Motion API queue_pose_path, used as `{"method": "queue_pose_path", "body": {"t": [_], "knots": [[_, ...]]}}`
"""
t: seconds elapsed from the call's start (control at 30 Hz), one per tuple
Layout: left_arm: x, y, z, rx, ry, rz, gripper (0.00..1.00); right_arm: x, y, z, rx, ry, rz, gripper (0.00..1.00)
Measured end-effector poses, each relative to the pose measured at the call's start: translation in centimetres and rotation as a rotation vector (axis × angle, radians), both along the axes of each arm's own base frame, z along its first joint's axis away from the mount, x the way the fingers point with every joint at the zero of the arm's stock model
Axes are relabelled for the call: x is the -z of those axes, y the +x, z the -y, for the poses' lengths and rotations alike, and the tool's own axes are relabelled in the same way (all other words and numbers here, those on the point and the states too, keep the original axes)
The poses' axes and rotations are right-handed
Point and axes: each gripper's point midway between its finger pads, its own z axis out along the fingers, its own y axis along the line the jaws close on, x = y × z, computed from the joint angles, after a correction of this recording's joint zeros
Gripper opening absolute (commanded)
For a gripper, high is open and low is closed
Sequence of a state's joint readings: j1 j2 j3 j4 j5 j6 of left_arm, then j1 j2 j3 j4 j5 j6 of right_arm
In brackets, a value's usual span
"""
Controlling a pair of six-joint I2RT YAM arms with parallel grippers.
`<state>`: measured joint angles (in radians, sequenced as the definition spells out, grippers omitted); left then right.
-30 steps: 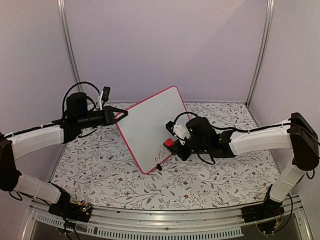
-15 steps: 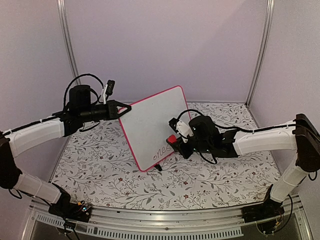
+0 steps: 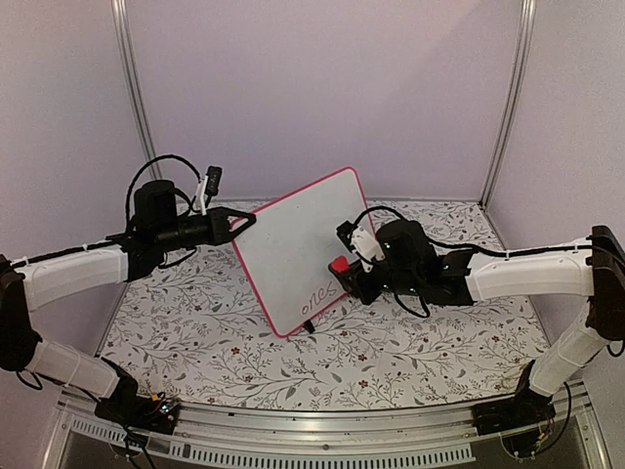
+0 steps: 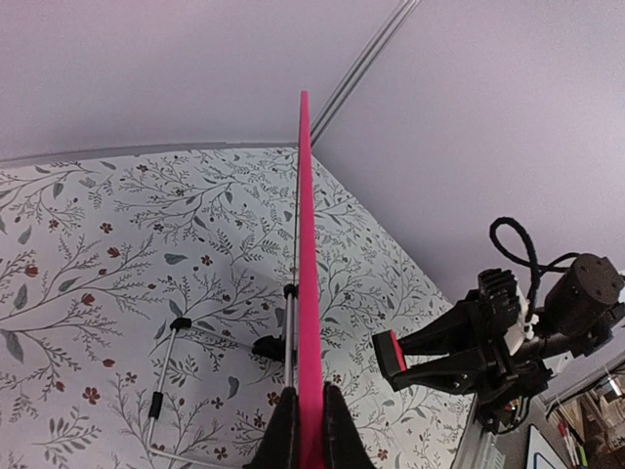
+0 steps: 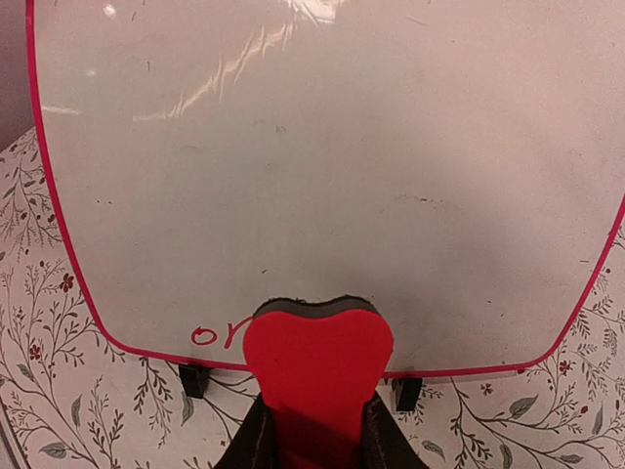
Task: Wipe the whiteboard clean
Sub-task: Erase the whiteboard at the center of the board.
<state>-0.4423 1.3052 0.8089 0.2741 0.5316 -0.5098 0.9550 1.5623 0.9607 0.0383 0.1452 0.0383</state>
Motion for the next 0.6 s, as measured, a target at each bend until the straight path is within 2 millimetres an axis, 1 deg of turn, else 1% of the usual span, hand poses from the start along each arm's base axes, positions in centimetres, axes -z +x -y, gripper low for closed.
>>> {"method": "queue_pose_path", "body": {"t": [0.2, 0.43, 0.6], "knots": [[0.0, -0.8, -0.4, -0.007, -0.014, 0.030, 0.00, 0.4, -0.4, -0.2, -0.017, -0.004, -0.026, 0.23], [-0.5, -0.8, -0.3, -0.002, -0.024, 0.050, 0.00, 0.4, -0.7, -0.7, -0.042, -0.009, -0.047, 0.23], [-0.8, -0.8, -0.2, 0.004, -0.033, 0.065, 0.00, 1.2, -1.3, -0.8, -0.059, -0.037, -0.061, 0.23]]}}
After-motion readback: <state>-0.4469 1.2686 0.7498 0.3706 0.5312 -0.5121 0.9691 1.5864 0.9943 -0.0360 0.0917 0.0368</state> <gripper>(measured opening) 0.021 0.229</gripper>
